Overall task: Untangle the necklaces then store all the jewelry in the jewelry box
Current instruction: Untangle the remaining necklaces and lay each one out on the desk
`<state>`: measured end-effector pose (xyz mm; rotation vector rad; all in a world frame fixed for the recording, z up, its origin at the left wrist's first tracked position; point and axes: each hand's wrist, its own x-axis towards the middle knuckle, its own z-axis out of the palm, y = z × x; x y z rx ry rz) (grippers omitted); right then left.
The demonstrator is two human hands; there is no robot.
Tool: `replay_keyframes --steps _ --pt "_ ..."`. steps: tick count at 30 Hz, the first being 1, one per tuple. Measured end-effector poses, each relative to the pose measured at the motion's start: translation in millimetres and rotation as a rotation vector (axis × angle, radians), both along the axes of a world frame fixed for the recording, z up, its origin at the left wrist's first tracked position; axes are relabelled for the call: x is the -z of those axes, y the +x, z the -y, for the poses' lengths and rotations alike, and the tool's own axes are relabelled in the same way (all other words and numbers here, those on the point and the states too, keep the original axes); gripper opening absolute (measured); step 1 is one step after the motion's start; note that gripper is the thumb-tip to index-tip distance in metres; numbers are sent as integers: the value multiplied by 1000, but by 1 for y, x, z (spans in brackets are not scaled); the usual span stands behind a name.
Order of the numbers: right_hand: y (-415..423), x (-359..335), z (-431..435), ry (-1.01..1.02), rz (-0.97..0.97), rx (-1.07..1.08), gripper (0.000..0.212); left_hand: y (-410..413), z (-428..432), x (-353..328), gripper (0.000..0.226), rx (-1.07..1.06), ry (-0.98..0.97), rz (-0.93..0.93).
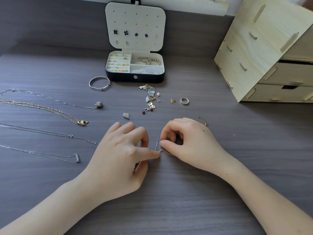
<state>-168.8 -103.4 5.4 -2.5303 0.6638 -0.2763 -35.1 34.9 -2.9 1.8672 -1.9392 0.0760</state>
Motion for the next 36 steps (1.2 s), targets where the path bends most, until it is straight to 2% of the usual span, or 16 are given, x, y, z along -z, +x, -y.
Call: replay_keyframes --steps 5,8,13,18,27,33,36 --pt "3 -5 2 87 -3 30 13 0 0 0 33 11 13 -6" --pt "7 -8 4 78 -94 5 22 1 0 0 36 8 18 -19" --pt "17 -18 10 132 -214 11 16 2 1 -1 39 7 32 -77" --pt "26 -19 16 154 -247 22 14 4 1 0 39 10 46 -134" --pt "23 -13 15 144 -184 32 9 7 1 4 37 14 28 -160" --pt "10 -15 18 241 -90 -24 10 9 3 4 35 -59 4 -239" --pt "-5 -12 18 175 -22 -60 6 12 3 3 39 -44 16 -179"
